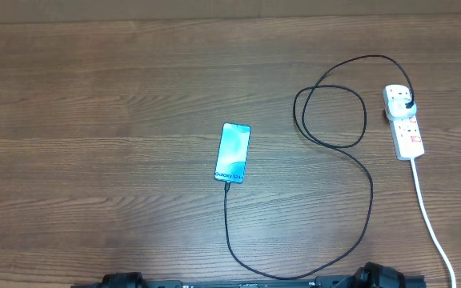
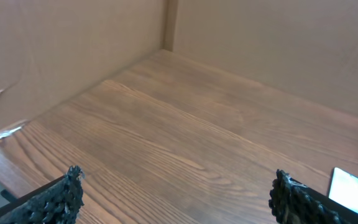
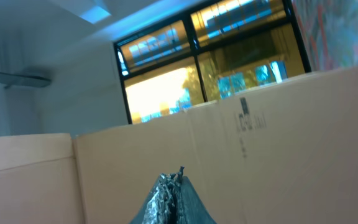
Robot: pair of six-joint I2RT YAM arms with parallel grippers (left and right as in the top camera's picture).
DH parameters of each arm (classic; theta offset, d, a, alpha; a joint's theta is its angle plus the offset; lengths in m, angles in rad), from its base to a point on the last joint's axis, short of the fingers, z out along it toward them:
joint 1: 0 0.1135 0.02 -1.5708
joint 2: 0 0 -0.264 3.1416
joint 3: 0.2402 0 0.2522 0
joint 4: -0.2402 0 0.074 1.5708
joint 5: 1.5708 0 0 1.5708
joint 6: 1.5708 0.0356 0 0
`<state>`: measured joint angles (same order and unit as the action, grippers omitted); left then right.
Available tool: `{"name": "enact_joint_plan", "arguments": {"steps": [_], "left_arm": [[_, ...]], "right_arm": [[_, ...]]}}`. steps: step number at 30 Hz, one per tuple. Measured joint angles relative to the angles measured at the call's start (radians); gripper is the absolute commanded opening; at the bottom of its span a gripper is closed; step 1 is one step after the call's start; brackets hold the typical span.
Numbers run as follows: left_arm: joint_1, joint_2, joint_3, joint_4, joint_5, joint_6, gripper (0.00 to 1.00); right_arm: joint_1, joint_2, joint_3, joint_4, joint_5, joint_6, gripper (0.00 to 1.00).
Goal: Plug charger to phone and switch on socket
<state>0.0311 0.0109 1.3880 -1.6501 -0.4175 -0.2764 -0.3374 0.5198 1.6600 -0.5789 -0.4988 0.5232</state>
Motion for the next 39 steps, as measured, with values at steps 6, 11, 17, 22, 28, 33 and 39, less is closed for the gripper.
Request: {"name": "enact_joint_plan", "arguments": {"steps": [6,11,17,22,28,33,39], "left_arm": [[0.002,0.0,-0.001,-0.003,-0.008,0.0,1.0],[-0.034,0.0,0.0,-0.003,-0.014,0.0,1.0],[-0.141,0.0,0.0,-0.005,-0.014,0.0,1.0],[-0.158,0.0,0.0,-0.02,-0.017,0.0,1.0],[-0.101,0.0,-0.001,-0.022,-0.018,0.0,1.0],[-0.07,0.0,-0.001,-0.023,-0.018,0.0,1.0],[-0.069,0.0,0.0,-0.023,-0.018,0.0,1.0]], "right_arm": [[0.0,-0.024,-0.008,0.072,-0.056,0.001,0.04],[0.006,-0.024,-0.013,0.13,-0.132,0.001,0.04],[0.131,-0.031,-0.013,0.13,-0.167,0.0,0.04],[0.201,-0.096,-0.022,0.122,-0.172,-0.028,0.04],[0.243,-0.242,-0.037,0.138,-0.178,-0.069,0.04],[0.266,-0.358,-0.071,0.142,-0.152,-0.109,0.04],[0.288,-0.488,-0.158,0.155,-0.073,-0.13,0.04]]}}
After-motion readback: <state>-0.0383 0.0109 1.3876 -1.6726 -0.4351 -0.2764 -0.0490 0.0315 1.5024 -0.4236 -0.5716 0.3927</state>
